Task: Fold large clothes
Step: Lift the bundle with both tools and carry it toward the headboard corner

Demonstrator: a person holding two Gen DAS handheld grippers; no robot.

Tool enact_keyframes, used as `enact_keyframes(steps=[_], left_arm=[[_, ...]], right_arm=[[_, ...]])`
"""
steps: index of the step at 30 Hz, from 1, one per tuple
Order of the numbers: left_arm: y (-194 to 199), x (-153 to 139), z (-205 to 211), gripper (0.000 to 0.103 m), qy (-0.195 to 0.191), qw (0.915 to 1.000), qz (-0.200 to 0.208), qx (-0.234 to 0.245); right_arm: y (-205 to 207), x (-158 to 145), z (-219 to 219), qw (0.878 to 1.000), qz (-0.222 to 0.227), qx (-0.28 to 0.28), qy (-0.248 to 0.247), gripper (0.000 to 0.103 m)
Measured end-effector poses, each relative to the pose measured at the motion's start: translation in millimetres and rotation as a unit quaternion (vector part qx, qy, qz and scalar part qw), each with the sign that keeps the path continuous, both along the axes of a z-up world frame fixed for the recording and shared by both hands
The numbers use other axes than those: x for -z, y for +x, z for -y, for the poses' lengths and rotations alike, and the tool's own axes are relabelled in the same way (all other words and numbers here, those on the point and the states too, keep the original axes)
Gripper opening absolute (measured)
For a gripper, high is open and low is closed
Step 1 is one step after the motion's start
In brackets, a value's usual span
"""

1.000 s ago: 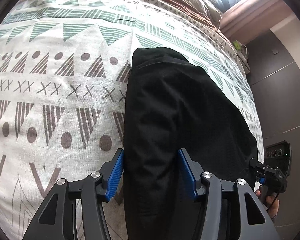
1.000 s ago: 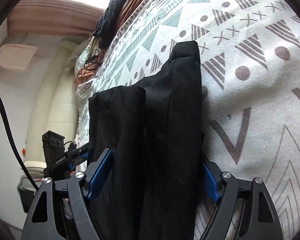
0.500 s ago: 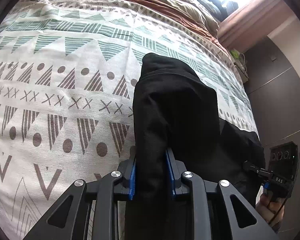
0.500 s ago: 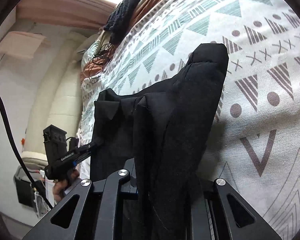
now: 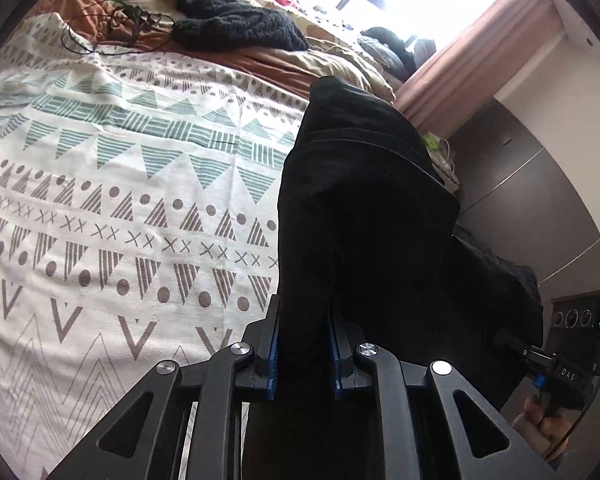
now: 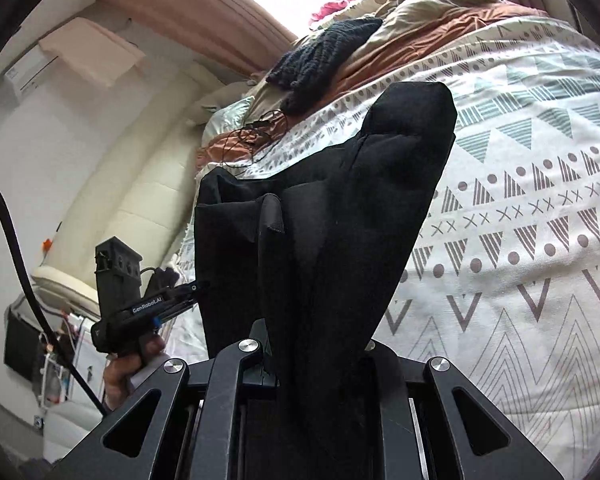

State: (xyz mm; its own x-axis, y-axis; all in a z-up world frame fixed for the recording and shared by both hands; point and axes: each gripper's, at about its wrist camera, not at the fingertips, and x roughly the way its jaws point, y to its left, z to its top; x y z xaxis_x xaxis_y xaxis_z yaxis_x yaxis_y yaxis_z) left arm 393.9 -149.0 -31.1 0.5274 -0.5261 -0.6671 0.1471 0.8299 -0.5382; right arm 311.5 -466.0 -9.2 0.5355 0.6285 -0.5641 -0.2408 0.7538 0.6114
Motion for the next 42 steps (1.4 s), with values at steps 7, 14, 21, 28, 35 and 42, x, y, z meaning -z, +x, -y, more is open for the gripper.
enact_keyframes(steps=[7,14,21,28,35,42], left_arm=[[-35.5,-39.6,-20.2,0.019,-0.004,0.999,0.044,-0.011],[-60.9,-72.3,-51.7,0.019,-0.013,0.9965,0.078,-0.027],[-87.0,-99.7,-96.1,0.019,-0.012,0.9926,0.108,-0.054],[-105.2,-118.5,-159.2,0.018,-0.011,0.9877,0.128,-0.089],[-129.8,-140.7,-234.7,0.018,-0.005,0.9784,0.162,-0.128],[-153.9,-160.2,-312.7,0.018,0.013,0.9689,0.18,-0.17]], right_arm=[[-31.8,-42.9,-28.9,0.999,0.042,-0.017,-0.01,0.016],[-50.1,-77.5,-64.4,0.996,0.074,-0.039,-0.019,0.016],[-53.5,-100.0,-112.6,0.993,0.096,-0.07,-0.024,0.016],[-49.8,-116.8,-179.6,0.987,0.116,-0.11,-0.018,0.016],[-52.3,-133.0,-268.7,0.978,0.136,-0.159,-0.01,0.016],[-57.2,-149.6,-373.5,0.963,0.155,-0.219,0.001,0.016]])
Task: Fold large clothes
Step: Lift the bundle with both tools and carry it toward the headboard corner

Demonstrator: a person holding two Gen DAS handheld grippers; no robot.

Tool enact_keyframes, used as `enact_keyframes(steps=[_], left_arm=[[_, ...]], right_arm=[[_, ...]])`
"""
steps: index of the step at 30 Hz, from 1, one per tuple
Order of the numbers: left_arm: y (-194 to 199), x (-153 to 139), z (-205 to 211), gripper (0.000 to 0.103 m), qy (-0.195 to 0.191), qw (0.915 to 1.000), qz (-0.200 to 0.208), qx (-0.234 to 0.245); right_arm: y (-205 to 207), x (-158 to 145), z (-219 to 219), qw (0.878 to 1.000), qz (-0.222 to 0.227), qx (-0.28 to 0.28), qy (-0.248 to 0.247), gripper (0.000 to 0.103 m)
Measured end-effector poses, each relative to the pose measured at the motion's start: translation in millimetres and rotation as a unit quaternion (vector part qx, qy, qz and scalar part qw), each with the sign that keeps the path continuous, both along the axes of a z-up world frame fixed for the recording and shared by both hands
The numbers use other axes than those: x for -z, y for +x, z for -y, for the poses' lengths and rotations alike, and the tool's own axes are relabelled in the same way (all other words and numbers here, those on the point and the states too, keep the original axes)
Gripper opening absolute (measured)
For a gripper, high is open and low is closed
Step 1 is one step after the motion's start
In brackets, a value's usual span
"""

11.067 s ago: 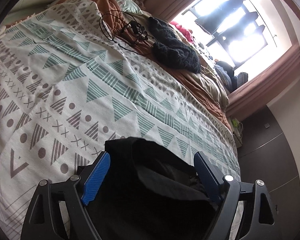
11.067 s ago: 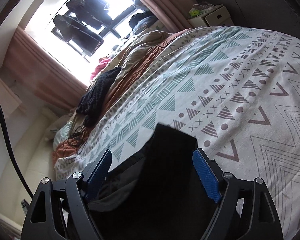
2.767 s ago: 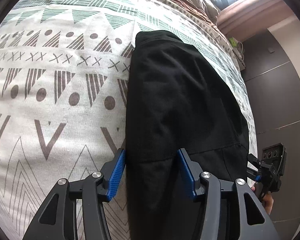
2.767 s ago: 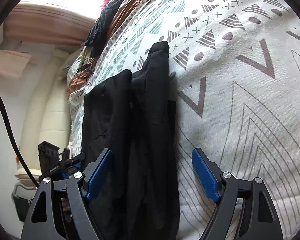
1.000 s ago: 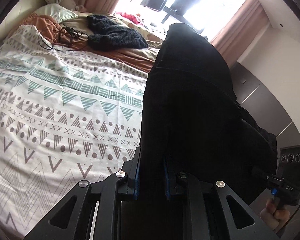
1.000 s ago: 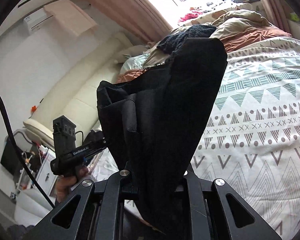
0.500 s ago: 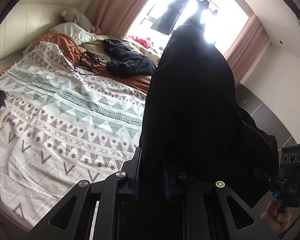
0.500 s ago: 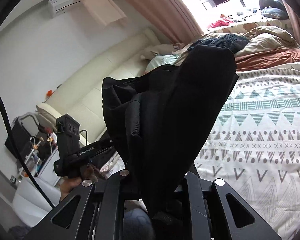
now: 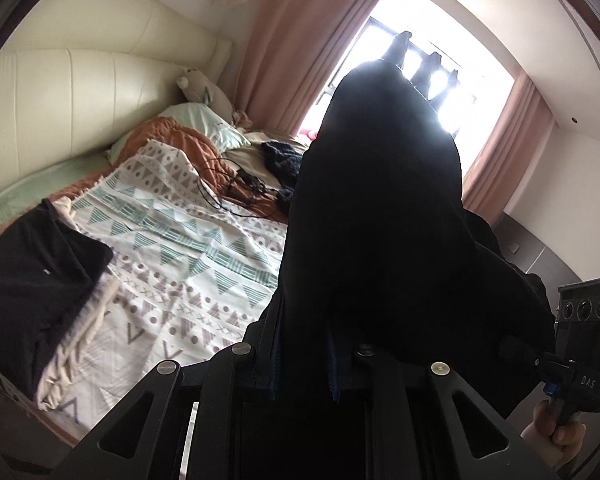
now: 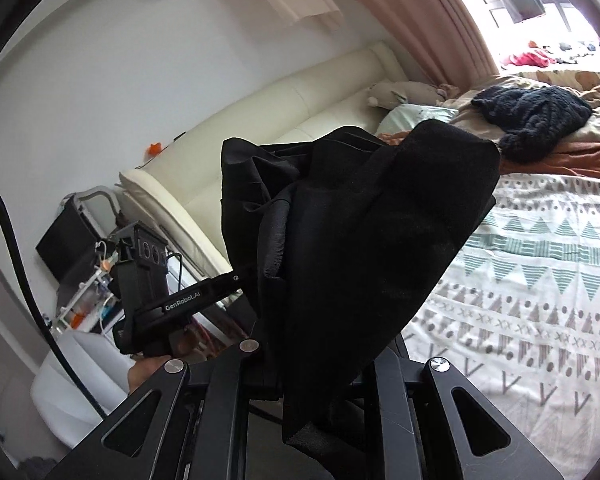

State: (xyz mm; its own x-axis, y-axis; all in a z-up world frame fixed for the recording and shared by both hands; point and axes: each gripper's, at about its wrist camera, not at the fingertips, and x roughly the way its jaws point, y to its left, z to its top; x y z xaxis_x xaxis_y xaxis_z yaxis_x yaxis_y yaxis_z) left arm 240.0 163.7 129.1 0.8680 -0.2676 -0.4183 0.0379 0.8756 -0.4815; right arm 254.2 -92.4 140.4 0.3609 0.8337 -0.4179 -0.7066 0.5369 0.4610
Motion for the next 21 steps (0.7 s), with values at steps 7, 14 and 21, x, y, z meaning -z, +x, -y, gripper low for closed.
enact_keyframes(steps=[7,14,21], left_arm=[[-18.8,-13.4,-72.7,0.018,0.015,0.9984,0.004,-0.055],[-35.4,-19.2,-140.7,0.018,0.025,0.9943,0.004,-0.103],[-51.3,-22.0,-204.2,0.017,0.034,0.9871,0.001,-0.156]], right_arm=[[-12.2,-4.6,-97.8,0.998,0.015,-0.061,-0.002,0.016],[-22.5,-2.8,-194.8,0.994,0.012,-0.109,0.004,0.016],[-33.2,1.5,-275.1,0.989,0.005,-0.15,0.016,0.016]])
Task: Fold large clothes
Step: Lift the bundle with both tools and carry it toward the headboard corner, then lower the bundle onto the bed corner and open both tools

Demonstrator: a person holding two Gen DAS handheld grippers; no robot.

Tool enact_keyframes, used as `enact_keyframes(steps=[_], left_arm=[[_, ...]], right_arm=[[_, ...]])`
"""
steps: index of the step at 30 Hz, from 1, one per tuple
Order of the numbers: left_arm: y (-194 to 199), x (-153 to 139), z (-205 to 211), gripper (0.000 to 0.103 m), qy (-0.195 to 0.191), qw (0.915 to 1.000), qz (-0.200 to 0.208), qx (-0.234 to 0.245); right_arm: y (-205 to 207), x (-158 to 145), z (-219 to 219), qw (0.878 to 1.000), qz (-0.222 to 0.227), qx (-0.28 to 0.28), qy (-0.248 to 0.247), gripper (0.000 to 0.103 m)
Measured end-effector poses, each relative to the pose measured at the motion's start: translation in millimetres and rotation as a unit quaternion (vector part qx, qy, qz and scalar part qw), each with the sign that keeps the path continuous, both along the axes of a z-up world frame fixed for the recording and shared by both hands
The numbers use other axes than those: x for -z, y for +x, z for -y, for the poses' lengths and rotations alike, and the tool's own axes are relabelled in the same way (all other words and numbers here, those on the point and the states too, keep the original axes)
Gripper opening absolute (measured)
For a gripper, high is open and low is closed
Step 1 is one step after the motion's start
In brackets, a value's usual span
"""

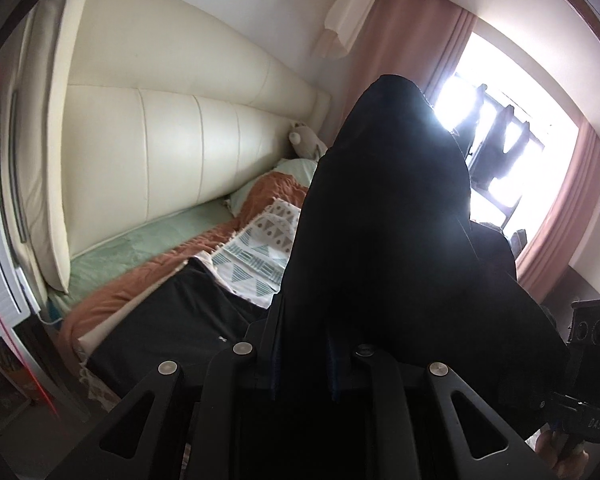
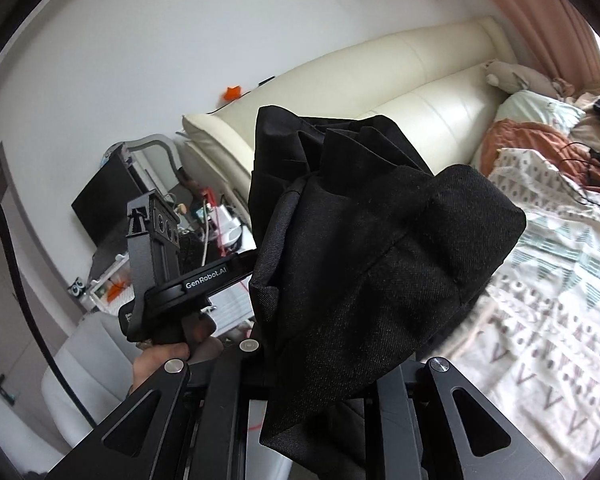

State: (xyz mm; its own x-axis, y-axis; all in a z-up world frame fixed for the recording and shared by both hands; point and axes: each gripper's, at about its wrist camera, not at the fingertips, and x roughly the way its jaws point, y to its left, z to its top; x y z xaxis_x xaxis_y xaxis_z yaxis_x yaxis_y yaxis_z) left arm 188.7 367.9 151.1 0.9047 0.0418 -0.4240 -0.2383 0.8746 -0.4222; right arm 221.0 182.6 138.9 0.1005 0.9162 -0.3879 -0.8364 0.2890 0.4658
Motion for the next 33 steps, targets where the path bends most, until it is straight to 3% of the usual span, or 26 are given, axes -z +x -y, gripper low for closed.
enact_keyframes(steps=[10,18,27,33], left_arm=[[-23.2,-2.5,-69.5,0.017,0.028,0.9972,-0.021,-0.067],[-2.8,16.1,-109.7,0.016,0.035,0.9938,-0.048,-0.094],[85.4,73.9,-143.8,0.016,0.021,0.9908,-0.096,-0.093],[143.8,109.8,-153.6,0.016,0.016,0.9896,-0.114,-0.086]], right_arm=[[-6.1,17.3,-86.5,0.997,-0.04,-0.054,0.025,0.016],[11.9,56.8,-131.1,0.991,-0.102,-0.076,0.032,0.016],[84.2,126.5,-157.6,0.984,-0.17,-0.049,0.02,0.016],[145.6,157.5,-155.7,0.981,-0.19,-0.018,0.026,0.016]])
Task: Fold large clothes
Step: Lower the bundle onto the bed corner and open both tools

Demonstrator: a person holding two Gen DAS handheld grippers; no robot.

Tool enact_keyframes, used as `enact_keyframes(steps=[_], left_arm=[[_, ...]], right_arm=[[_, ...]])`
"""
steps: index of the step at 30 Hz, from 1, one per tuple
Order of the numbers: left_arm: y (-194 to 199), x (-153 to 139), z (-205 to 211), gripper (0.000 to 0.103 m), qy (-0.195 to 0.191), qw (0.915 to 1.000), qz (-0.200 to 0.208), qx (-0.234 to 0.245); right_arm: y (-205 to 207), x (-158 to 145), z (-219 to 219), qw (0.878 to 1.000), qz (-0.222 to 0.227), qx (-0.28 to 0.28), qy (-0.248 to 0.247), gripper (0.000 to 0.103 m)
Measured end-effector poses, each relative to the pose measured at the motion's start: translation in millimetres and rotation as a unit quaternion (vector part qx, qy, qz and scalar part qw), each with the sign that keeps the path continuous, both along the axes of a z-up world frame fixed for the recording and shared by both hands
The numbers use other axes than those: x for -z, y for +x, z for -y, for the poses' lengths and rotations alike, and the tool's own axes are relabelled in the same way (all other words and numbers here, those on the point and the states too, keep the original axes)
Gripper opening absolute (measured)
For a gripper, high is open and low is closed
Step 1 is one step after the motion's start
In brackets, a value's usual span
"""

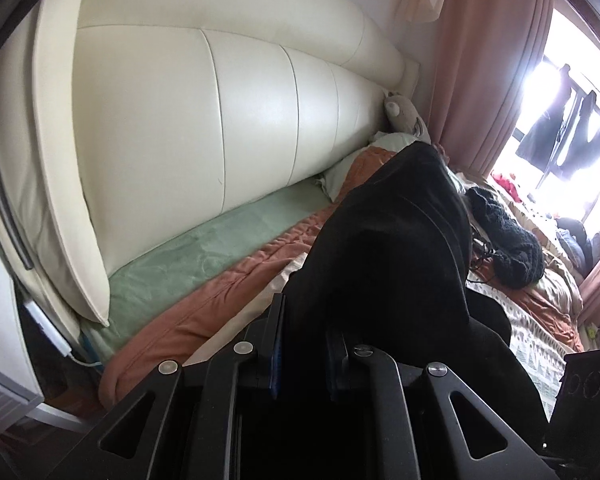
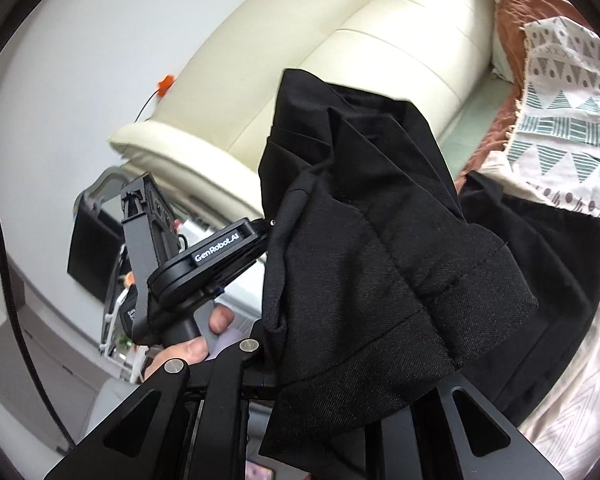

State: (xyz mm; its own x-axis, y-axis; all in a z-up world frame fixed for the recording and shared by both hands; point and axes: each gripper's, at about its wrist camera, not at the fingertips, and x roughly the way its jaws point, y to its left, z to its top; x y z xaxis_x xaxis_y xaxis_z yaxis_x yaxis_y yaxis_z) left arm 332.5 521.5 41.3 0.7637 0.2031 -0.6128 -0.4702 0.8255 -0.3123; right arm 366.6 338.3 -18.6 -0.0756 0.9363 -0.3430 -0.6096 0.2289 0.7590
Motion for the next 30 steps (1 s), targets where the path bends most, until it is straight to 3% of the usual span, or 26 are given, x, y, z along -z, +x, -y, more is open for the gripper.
enact_keyframes(steps=[4,7,9,12,14,16,18,20,22,25,27,30], left_arm=[[38.7,18.2,-3.2,0.016,0.01,0.9996,-0.024,-0.008],[58.6,33.0,0.5,0.02,0.06,0.9954,-0.069,-0.029],[55.8,38.1,7.8,0.023,0.085,0.9912,-0.091,-0.046],[32.3,55.4,7.4,0.023,0.069,0.9922,-0.096,-0.041],[11.3,65.1,7.8,0.024,0.059,0.9922,-0.099,-0.047],[-10.6,75.1,9.1,0.037,0.041,0.9928,-0.102,-0.049],[-31.2,78.8,16.0,0.062,0.034,0.9933,-0.098,-0.05],[-46.4,79.6,24.4,0.07,0.043,0.9933,-0.091,-0.057],[-59.6,79.4,32.1,0.071,0.05,0.993,-0.089,-0.06],[-71.4,79.8,36.8,0.071,0.036,0.9945,-0.076,-0.063],[-78.3,76.7,39.4,0.076,0.031,0.9949,-0.07,-0.066],[-85.8,70.2,47.0,0.087,0.029,0.9955,-0.058,-0.069]], right_arm=[[36.4,24.7,5.7,1.0,-0.011,0.023,-0.001,0.016],[61.8,53.8,7.7,0.999,-0.013,0.049,-0.016,0.015],[79.6,85.3,7.8,0.997,-0.032,0.066,-0.036,0.015],[100.1,130.5,10.3,0.992,-0.056,0.089,-0.066,0.014],[108.5,141.5,14.3,0.992,-0.068,0.091,-0.06,0.013],[104.8,136.7,16.1,0.992,-0.051,0.097,-0.064,0.013],[101.5,127.4,16.0,0.992,-0.033,0.1,-0.066,0.013],[97.9,116.8,16.2,0.989,-0.01,0.117,-0.091,0.013],[98.9,115.2,14.2,0.986,-0.016,0.119,-0.119,0.014],[102.2,117.5,17.3,0.981,-0.007,0.127,-0.146,0.036],[96.9,109.9,24.0,0.981,0.002,0.124,-0.147,0.059],[86.2,90.7,38.6,0.981,0.022,0.119,-0.149,0.071]])
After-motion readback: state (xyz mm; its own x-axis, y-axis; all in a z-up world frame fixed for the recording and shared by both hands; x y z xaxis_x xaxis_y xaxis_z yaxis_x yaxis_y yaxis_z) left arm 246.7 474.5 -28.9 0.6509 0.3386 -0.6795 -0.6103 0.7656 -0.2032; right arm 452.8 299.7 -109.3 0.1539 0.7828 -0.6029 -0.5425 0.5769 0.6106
